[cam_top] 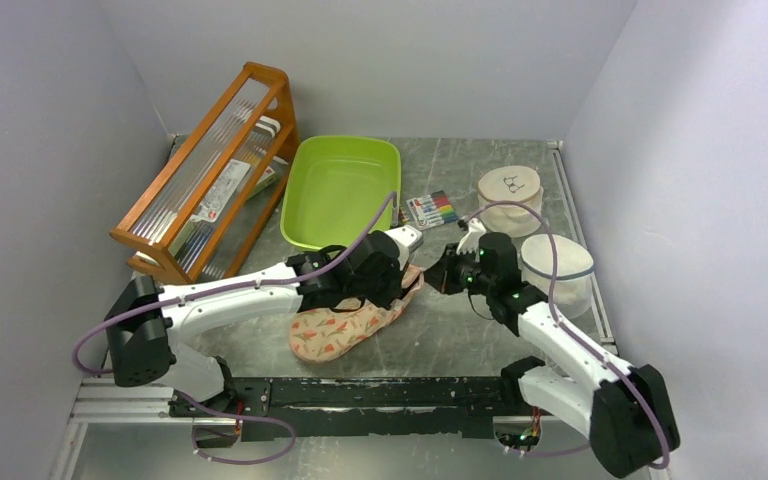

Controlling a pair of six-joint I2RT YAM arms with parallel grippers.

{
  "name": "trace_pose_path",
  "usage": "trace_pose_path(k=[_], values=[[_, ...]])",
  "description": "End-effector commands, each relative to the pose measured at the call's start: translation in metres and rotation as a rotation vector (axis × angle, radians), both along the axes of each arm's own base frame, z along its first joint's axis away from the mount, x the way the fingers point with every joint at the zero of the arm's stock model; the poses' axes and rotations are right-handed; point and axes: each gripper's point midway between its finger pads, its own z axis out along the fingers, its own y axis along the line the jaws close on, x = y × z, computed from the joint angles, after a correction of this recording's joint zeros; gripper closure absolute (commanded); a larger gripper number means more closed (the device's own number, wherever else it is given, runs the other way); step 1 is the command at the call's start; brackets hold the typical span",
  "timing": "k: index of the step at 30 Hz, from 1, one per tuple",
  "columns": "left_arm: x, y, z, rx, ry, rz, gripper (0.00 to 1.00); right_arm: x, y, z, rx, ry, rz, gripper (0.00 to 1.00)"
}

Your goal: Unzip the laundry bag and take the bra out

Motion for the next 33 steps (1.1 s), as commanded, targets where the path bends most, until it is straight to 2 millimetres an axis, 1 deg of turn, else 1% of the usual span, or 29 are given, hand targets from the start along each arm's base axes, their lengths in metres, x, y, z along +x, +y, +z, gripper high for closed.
trace_pose_path(k=[1,4,6,8,9,13,15,18,20,22,24,25,27,30,31,33], values=[[-0.017,0.001,0.023,-0.062,-0.013,-0.101,0.93,0.043,-0.028,0.002,0.087,-0.015,-0.061,1.00],[-0.023,-0.004,0.019,-0.055,0.005,-0.146,0.93,0.045,-0.021,0.004,0.155,0.005,0.009,1.00],[-0.023,-0.007,0.013,-0.032,0.019,-0.142,0.93,0.040,-0.020,0.013,0.171,-0.019,0.020,1.00],[-0.020,-0.011,0.007,-0.023,0.023,-0.138,0.93,0.035,-0.027,0.020,0.139,-0.041,-0.008,1.00],[-0.017,-0.015,0.007,-0.032,0.019,-0.128,0.93,0.031,-0.034,0.020,0.105,-0.031,-0.036,1.00],[0.000,-0.028,0.007,-0.062,-0.029,-0.102,0.93,0.016,-0.053,0.046,0.029,-0.086,-0.095,1.00],[0.011,-0.033,0.002,-0.052,-0.058,-0.126,0.93,0.010,-0.061,0.062,0.010,-0.136,-0.128,1.00],[0.033,-0.037,-0.004,-0.018,-0.061,-0.129,0.93,0.004,-0.062,0.083,0.055,-0.178,-0.158,1.00],[0.044,-0.036,-0.001,0.006,-0.067,-0.124,0.93,-0.002,-0.065,0.094,0.053,-0.177,-0.171,1.00],[0.049,-0.035,0.002,0.002,-0.079,-0.125,0.92,-0.009,-0.069,0.106,0.048,-0.189,-0.184,1.00],[0.050,-0.033,0.000,-0.002,-0.088,-0.134,0.90,-0.016,-0.071,0.116,0.060,-0.202,-0.195,1.00],[0.052,-0.030,-0.004,0.010,-0.087,-0.139,0.90,-0.019,-0.072,0.119,0.065,-0.211,-0.200,1.00],[0.056,-0.023,-0.010,0.045,-0.086,-0.136,0.91,-0.021,-0.073,0.115,0.065,-0.212,-0.202,1.00],[0.055,-0.012,-0.015,0.079,-0.075,-0.136,0.91,-0.025,-0.063,0.107,0.083,-0.185,-0.136,1.00],[0.054,-0.008,-0.014,0.080,-0.075,-0.139,0.88,-0.027,-0.058,0.105,0.090,-0.173,-0.102,1.00],[0.047,0.001,-0.013,0.076,-0.066,-0.145,0.80,-0.034,-0.047,0.100,0.108,-0.151,-0.011,1.00]])
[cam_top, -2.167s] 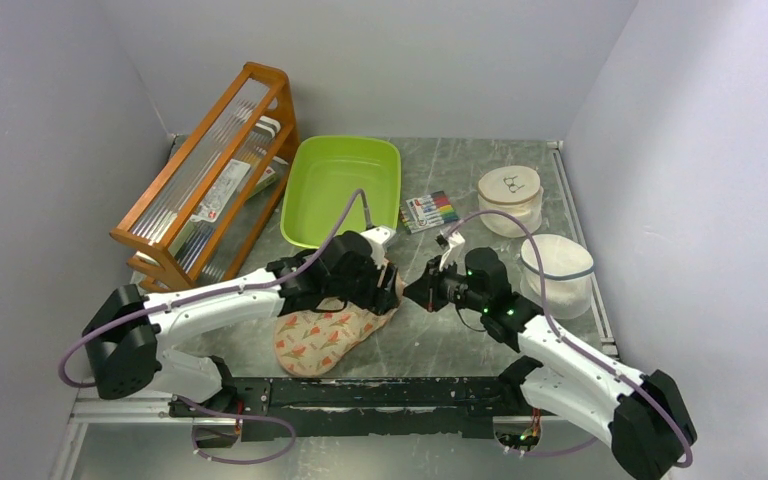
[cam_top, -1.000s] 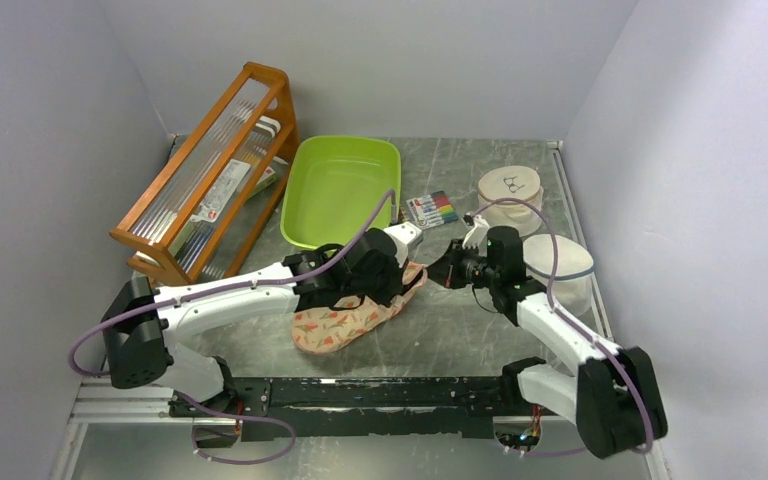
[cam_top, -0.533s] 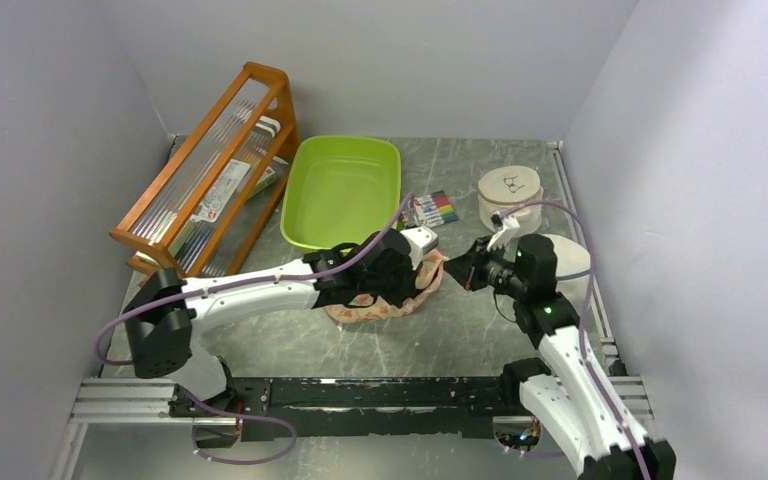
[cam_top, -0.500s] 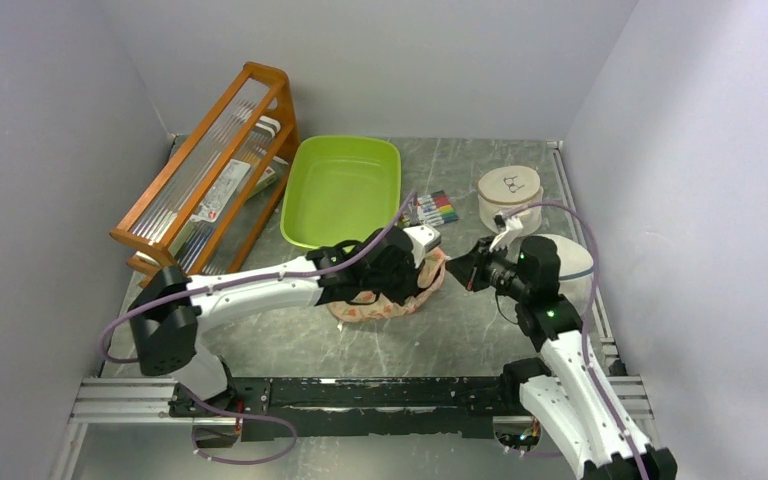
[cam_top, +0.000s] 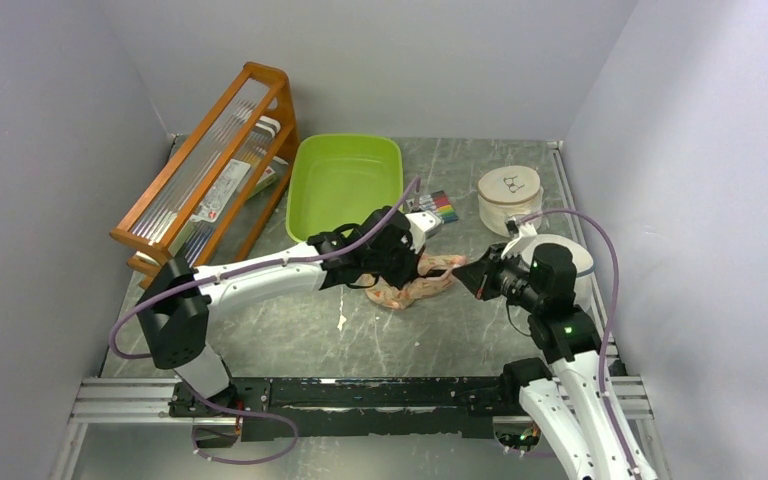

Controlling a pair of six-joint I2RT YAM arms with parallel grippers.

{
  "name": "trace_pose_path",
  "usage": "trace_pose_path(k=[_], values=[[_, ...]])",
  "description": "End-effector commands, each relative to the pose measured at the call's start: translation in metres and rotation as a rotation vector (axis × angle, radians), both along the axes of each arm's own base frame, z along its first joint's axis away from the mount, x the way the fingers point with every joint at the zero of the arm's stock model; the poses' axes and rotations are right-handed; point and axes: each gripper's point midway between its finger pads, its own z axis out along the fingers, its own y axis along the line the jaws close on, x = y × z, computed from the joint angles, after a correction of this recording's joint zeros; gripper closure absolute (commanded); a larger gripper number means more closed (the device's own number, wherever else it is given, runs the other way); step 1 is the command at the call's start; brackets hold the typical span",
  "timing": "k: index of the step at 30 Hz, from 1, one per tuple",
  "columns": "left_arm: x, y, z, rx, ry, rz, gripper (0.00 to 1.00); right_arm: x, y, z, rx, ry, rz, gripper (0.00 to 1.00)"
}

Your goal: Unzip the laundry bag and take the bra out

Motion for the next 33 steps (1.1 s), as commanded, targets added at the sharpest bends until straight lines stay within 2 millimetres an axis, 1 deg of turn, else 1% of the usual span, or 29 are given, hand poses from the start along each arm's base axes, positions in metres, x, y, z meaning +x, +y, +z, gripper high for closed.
trace_pose_path(k=[1,5,7,8,11,13,14,15,18,21,24,26,28,31,33], values=[[-0.009,0.042,-0.014,0.104,0.023,-0.002,0.74,-0.012,0.023,0.006,0.053,-0.016,0.183,1.00],[-0.026,0.064,-0.005,0.103,0.046,0.004,0.51,-0.029,0.040,0.006,0.104,-0.006,0.335,1.00],[-0.033,0.070,0.003,0.080,0.058,0.008,0.42,-0.036,0.048,0.004,0.140,-0.001,0.389,1.00],[-0.038,0.070,0.008,0.056,0.069,0.000,0.39,-0.039,0.051,0.003,0.152,0.005,0.405,1.00],[-0.055,0.059,0.035,-0.075,0.095,-0.062,0.29,-0.043,0.056,-0.002,0.174,0.022,0.430,1.00],[-0.064,0.048,0.054,-0.160,0.110,-0.110,0.15,-0.045,0.058,-0.004,0.176,0.034,0.436,1.00],[-0.066,0.043,0.060,-0.190,0.115,-0.123,0.11,-0.045,0.059,-0.005,0.175,0.039,0.442,1.00],[-0.067,0.039,0.065,-0.209,0.116,-0.132,0.10,-0.046,0.059,-0.006,0.173,0.042,0.447,1.00],[-0.071,0.025,0.067,-0.212,0.112,-0.151,0.10,-0.048,0.061,-0.008,0.171,0.053,0.454,1.00],[-0.073,0.012,0.056,-0.163,0.106,-0.160,0.11,-0.051,0.065,-0.012,0.176,0.070,0.466,1.00],[-0.074,0.004,0.045,-0.127,0.109,-0.165,0.15,-0.054,0.069,-0.015,0.172,0.081,0.476,1.00],[-0.072,0.004,0.041,-0.119,0.105,-0.154,0.19,-0.055,0.071,-0.018,0.164,0.089,0.480,1.00],[-0.065,0.008,0.035,-0.095,0.089,-0.113,0.28,-0.056,0.073,-0.020,0.157,0.096,0.481,1.00],[-0.055,0.021,0.028,-0.048,0.063,-0.034,0.47,-0.056,0.073,-0.027,0.135,0.113,0.462,1.00],[-0.052,0.029,0.025,-0.031,0.050,-0.008,0.58,-0.054,0.071,-0.032,0.120,0.131,0.447,1.00]])
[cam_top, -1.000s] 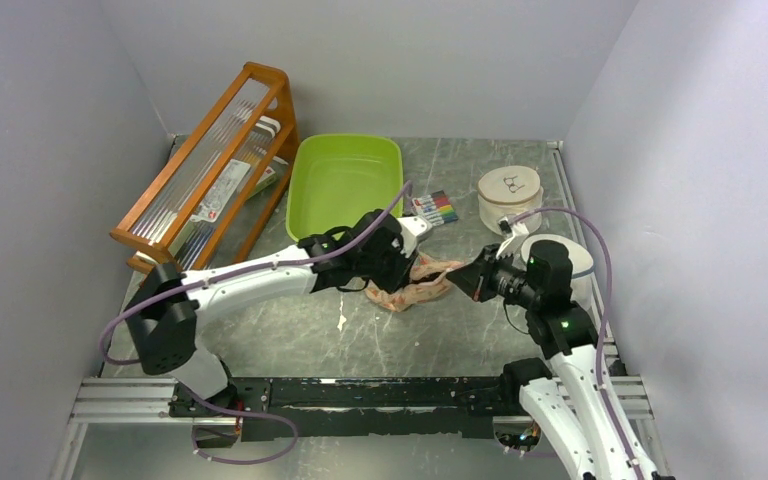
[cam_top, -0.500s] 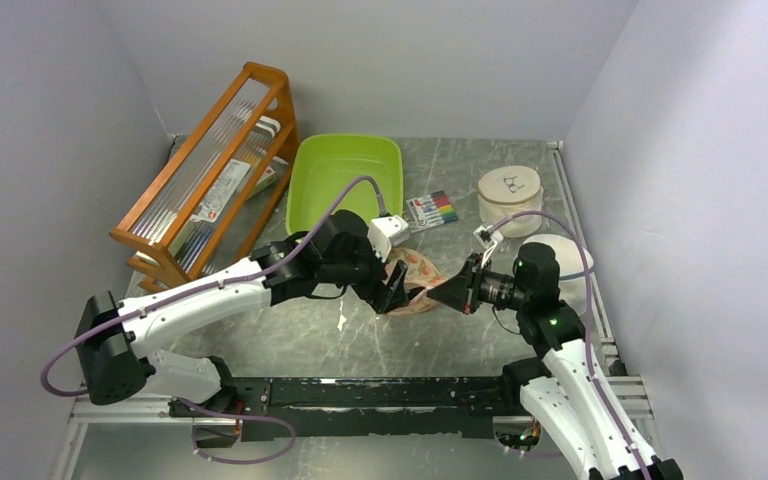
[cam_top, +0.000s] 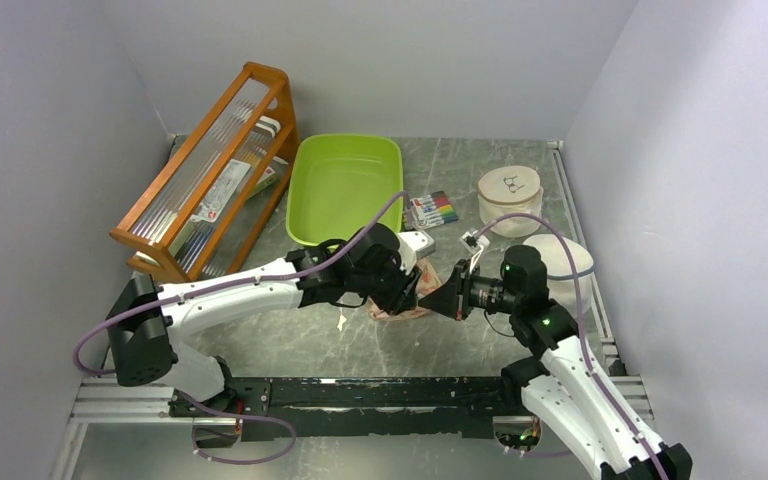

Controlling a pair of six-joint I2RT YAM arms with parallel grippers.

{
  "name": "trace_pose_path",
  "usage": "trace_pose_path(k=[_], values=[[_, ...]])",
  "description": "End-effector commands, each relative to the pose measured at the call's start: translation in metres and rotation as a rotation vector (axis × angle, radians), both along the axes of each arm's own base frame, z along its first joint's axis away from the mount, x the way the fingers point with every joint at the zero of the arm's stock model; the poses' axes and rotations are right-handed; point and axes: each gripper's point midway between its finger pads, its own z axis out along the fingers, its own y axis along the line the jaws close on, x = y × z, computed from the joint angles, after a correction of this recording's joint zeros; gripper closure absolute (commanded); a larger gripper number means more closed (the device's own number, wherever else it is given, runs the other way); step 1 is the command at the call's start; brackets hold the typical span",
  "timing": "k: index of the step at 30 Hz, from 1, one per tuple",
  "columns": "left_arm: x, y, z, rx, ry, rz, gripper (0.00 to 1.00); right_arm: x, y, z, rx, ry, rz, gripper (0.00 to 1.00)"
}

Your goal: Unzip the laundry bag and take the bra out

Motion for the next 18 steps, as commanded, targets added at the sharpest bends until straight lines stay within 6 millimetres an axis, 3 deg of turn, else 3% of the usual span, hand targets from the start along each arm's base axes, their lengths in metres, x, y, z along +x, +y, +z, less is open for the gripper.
trace_pose_path(k=[1,9,12,18], values=[[0.017,0.016,0.006,0.019,-0.070,0.104,0.63,0.004,-0.002,-0.012,-0.042,0.028,-0.031,1.00],[0.019,0.050,0.002,0.050,-0.117,0.189,0.92,-0.008,-0.004,-0.031,-0.081,0.160,-0.026,1.00],[0.020,0.064,0.004,0.054,-0.147,0.214,0.93,-0.004,-0.009,-0.043,-0.110,0.216,-0.084,1.00],[0.029,0.099,0.002,0.085,-0.207,0.346,0.93,0.022,-0.020,-0.057,-0.148,0.217,-0.253,1.00]])
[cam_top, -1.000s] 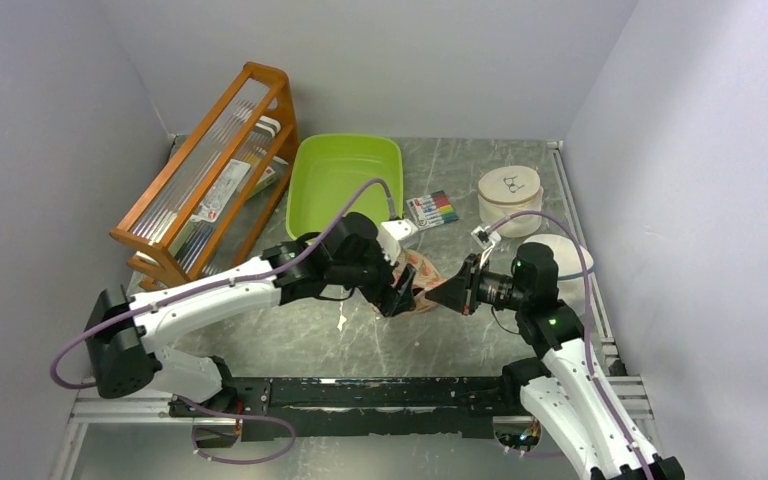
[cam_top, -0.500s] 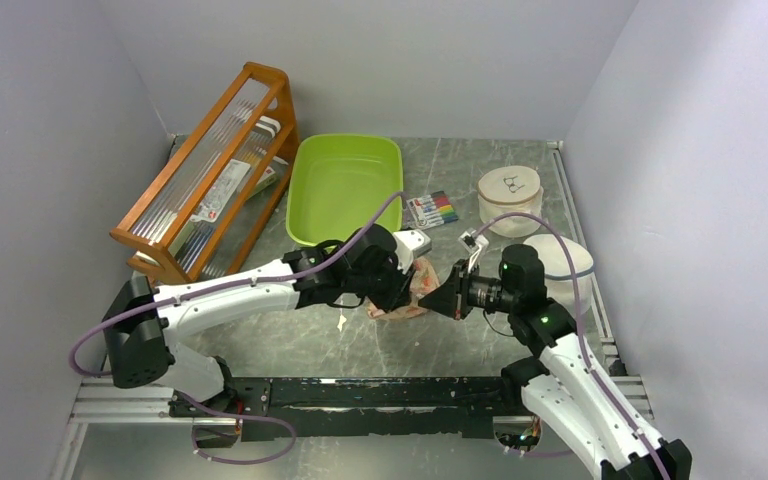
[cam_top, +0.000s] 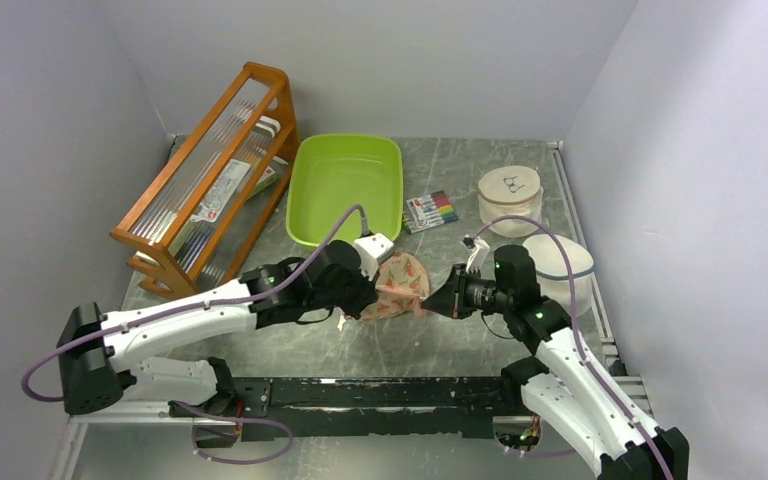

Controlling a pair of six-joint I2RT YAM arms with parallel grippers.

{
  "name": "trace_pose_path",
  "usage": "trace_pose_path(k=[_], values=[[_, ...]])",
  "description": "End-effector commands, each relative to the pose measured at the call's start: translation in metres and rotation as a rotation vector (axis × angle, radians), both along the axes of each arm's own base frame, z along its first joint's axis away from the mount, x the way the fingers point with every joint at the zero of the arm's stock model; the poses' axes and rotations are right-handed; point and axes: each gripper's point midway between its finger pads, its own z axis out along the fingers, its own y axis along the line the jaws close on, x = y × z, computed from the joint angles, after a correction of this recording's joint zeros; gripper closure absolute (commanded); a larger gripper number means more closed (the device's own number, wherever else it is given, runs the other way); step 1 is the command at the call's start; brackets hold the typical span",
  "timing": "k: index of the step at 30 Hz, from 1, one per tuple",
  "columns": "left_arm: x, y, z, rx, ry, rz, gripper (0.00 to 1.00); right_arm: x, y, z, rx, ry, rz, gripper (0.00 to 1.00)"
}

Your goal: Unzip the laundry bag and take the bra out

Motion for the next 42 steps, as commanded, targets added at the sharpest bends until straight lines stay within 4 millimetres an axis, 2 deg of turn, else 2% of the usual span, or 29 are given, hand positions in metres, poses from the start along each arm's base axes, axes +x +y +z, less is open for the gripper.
trace_pose_path(k=[1,5,10,13,16,21,23,25,27,29,31,34,38,42], values=[[0.019,0.039,0.001,0.050,-0.084,0.174,0.93,0.015,-0.010,-0.025,-0.054,0.045,-0.137,1.00],[0.022,0.061,-0.005,0.053,-0.077,0.298,0.93,0.021,-0.003,-0.045,-0.012,0.067,-0.144,1.00],[0.020,0.090,-0.018,0.069,-0.057,0.421,0.93,0.035,-0.003,-0.057,-0.027,0.030,-0.161,1.00],[0.015,0.103,-0.026,0.077,-0.016,0.485,0.92,0.034,0.010,-0.053,0.022,-0.026,-0.074,1.00],[0.010,0.109,-0.020,0.057,0.027,0.528,0.81,0.023,0.031,-0.042,0.047,-0.096,0.064,1.00],[-0.006,0.079,0.022,-0.094,0.063,0.357,0.37,0.007,0.051,-0.036,0.039,-0.142,0.140,1.00],[-0.011,0.066,0.041,-0.152,0.070,0.289,0.24,0.005,0.056,-0.036,0.049,-0.132,0.153,1.00],[-0.015,0.053,0.056,-0.180,0.078,0.233,0.14,0.005,0.060,-0.034,0.059,-0.132,0.153,1.00],[-0.015,0.042,0.070,-0.183,0.084,0.196,0.10,0.006,0.066,-0.027,0.079,-0.135,0.156,1.00],[-0.015,0.034,0.073,-0.160,0.093,0.164,0.08,0.004,0.072,-0.021,0.102,-0.144,0.170,1.00],[-0.013,0.025,0.065,-0.142,0.099,0.145,0.10,0.003,0.075,-0.019,0.107,-0.147,0.169,1.00],[-0.011,0.012,0.042,-0.102,0.134,0.137,0.15,0.006,0.076,-0.019,0.101,-0.134,0.144,1.00],[-0.017,-0.002,0.014,-0.075,0.190,0.107,0.14,0.007,0.082,-0.015,0.116,-0.126,0.158,1.00],[-0.022,-0.005,-0.017,-0.052,0.233,0.107,0.14,0.007,0.084,-0.021,0.093,-0.106,0.175,1.00]])
